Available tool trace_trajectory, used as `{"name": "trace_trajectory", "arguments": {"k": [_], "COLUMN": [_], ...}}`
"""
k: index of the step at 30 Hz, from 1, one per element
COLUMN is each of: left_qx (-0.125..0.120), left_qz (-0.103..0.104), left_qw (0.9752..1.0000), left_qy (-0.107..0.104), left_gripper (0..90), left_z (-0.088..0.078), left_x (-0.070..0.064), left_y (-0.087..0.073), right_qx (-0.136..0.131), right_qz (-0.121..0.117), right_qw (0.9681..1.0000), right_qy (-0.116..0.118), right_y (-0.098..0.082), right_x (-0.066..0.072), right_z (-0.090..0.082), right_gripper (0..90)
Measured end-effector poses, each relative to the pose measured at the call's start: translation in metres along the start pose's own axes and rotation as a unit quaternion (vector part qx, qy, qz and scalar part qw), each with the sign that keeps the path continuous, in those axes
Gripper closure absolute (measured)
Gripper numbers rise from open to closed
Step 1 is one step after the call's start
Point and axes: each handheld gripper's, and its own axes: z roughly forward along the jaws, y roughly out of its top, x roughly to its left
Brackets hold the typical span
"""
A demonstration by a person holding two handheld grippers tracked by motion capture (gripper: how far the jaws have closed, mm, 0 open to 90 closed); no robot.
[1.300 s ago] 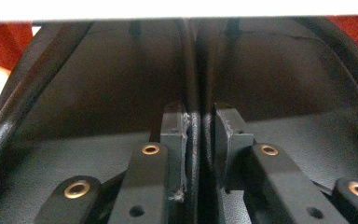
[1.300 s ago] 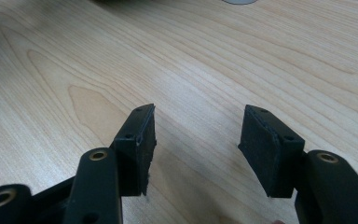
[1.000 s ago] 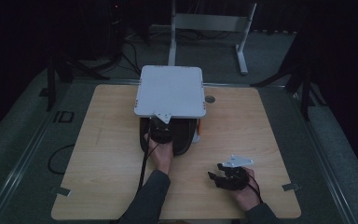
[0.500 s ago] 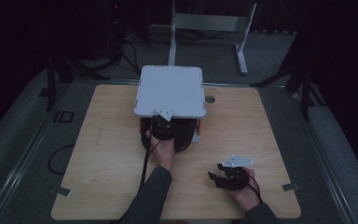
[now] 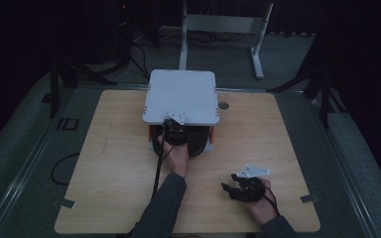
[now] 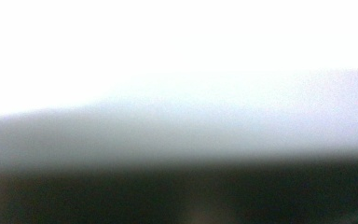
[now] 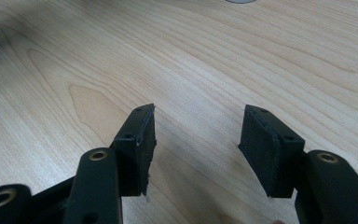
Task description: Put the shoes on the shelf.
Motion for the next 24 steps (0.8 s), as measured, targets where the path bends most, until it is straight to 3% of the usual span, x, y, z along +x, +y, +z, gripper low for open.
{"name": "trace_trajectory", "arguments": {"k": [9, 14, 18, 24], "left_qx": [-0.006, -0.011, -0.017, -0.008], "left_qz": [-0.007, 0.000, -0.006, 0.000], "left_qw": [1.0000, 0.9999, 0.9998, 0.9996], "left_qy": [0.002, 0.001, -0.010, -0.029], "left_gripper": [73.8, 72.9, 58.8, 48.0], "left_z": [0.007, 0.008, 0.006, -0.006], "left_x": [-0.002, -0.002, 0.002, 0.005], "left_y": [0.001, 0.001, -0.001, 0.001], "right_qx": [0.000, 0.000, 0.001, 0.001], "right_qz": [-0.001, -0.001, -0.001, -0.002], "right_qw": [1.0000, 1.0000, 1.0000, 1.0000], "right_qy": [0.000, 0.000, 0.001, 0.001], "right_y": [0.000, 0.000, 0.000, 0.000], "right_x": [0.000, 0.000, 0.000, 0.000], "right_z": [0.000, 0.000, 0.000, 0.000], "right_gripper": [44.9, 44.9, 44.5, 44.5]}}
